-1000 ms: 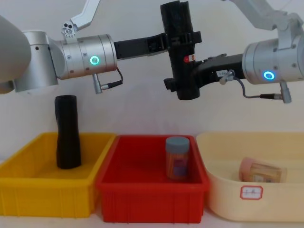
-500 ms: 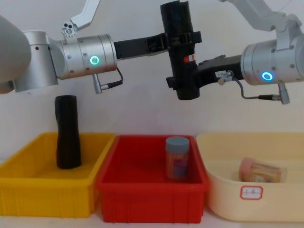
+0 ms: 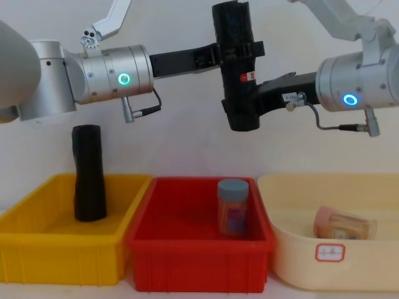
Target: Pick up the garbage bag with the one hand and transfer it to the other hand.
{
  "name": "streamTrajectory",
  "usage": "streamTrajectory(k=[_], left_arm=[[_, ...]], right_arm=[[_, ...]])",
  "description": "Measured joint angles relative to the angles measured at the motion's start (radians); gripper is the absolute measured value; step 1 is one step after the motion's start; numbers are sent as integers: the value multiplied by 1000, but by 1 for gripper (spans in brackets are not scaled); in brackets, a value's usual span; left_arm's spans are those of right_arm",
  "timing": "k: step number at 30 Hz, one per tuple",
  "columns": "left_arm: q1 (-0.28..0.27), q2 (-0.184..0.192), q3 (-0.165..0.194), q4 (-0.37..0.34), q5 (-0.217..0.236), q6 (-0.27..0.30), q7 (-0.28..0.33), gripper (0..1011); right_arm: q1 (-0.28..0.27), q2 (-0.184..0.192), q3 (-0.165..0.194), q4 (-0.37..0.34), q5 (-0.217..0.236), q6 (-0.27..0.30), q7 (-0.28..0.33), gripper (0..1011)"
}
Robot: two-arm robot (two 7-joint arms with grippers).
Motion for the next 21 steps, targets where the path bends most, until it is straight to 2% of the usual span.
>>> streamTrajectory(k=[9,21], left_arm=[[0,0,0,0,0,0,0,503],[0,0,0,0,0,0,0,865]], right_arm=[[0,-1,0,1,0,0,0,505],[-2,-1,2,0,-1,0,-1,503]])
